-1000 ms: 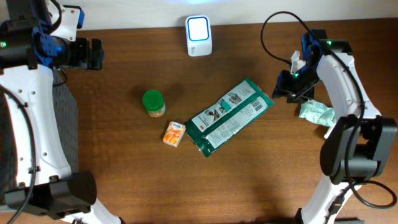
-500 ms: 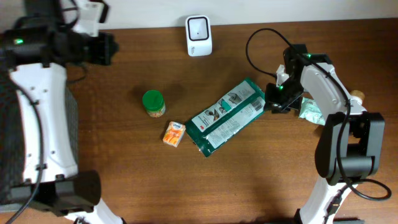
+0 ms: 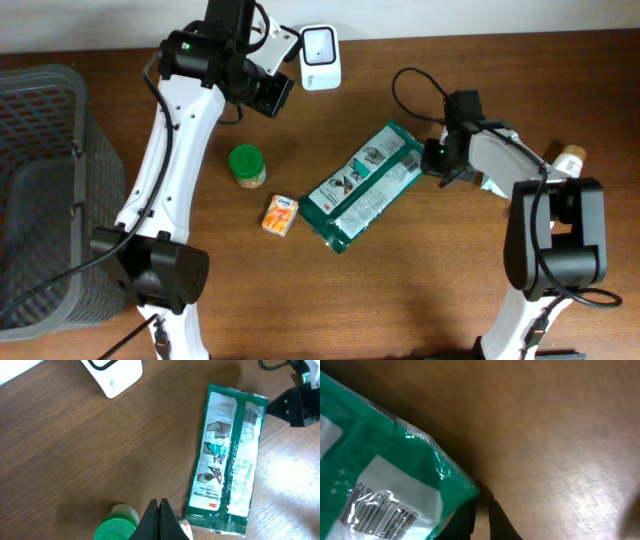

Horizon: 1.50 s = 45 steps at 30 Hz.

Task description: Scan the item barcode

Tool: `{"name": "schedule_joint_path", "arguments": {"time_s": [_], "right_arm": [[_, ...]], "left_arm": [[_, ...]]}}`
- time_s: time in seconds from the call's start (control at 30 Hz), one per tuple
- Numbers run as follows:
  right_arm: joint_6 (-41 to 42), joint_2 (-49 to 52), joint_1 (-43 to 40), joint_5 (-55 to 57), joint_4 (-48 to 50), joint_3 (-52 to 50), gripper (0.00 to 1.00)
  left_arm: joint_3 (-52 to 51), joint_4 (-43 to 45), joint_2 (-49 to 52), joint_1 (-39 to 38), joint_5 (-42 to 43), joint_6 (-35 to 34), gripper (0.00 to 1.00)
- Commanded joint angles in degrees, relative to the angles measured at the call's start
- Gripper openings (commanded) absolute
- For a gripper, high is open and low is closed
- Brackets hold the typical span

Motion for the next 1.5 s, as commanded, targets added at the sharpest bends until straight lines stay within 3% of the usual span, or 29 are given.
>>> {"name": "schedule_joint_path", "arguments": {"time_s": [0.0, 0.23, 0.33, 0.43, 0.57, 0.77, 0.83, 0.9, 1.03, 1.17, 1.23, 1.33, 1.47], "right_arm": [[-4.11, 1.2, 3.41, -2.21, 4.81, -1.92, 0.1], [-11.96, 1.2, 11.08, -3.04, 17.73, -1.57, 0.04], [-8.74, -0.04, 9.62, -9.11, 12.2, 2.1, 0.09], [-7.65, -4.22, 2.32, -23.15, -2.97, 11.8, 0.11], [-6.67, -6.01, -7.5, -24.0, -16.63, 19.21, 0.11], [-9.51, -5.7, -12.63, -22.05, -22.99, 19.19, 0.11], [-9.51, -5.35, -12.59, -20.06, -23.71, 19.19, 0.11], [-9.49, -5.35, -12.59, -19.87, -23.69, 19.19, 0.11], [-10.12, -5.35, -12.59, -19.04, -24.35, 19.19, 0.12], [-10.1, -5.35, -12.59, -19.06, -24.74, 19.19, 0.12], [-10.12, -5.35, -12.59, -19.06, -25.22, 19.19, 0.12], [-10.08, -5.35, -12.55, -19.08, -25.79, 19.19, 0.12], [-9.88, -5.35, -11.72, -19.08, -26.51, 19.19, 0.12]], "left_arm": [[-0.5, 0.07, 1.42, 0.02, -0.57, 1.14, 0.0], [-0.52, -2.21, 4.37, -0.04, -0.13, 1.09, 0.0], [-0.55, -2.19, 4.61, -0.07, 1.55, 1.09, 0.0], [-0.76, -2.01, 7.41, -1.38, 4.26, 1.14, 0.0], [-0.76, -0.79, 13.62, -5.84, 7.98, 1.18, 0.0], [-0.76, 2.14, 22.77, -12.39, 3.58, 1.97, 0.0], [-0.76, 2.43, 24.55, -12.74, 9.62, 2.84, 0.0], [-0.81, 2.8, 25.62, -13.51, 16.52, 8.57, 0.0], [-0.9, 3.32, 26.99, -14.45, 16.35, 13.75, 0.0], [-1.03, 4.46, 30.18, -14.49, 16.13, 13.55, 0.0], [-1.03, 5.75, 31.82, -14.12, 14.49, 8.07, 0.0], [-1.03, 7.89, 31.91, -12.94, 7.65, -8.61, 0.0], [-1.03, 6.58, 31.98, -11.45, 6.86, -27.15, 0.0]]}}
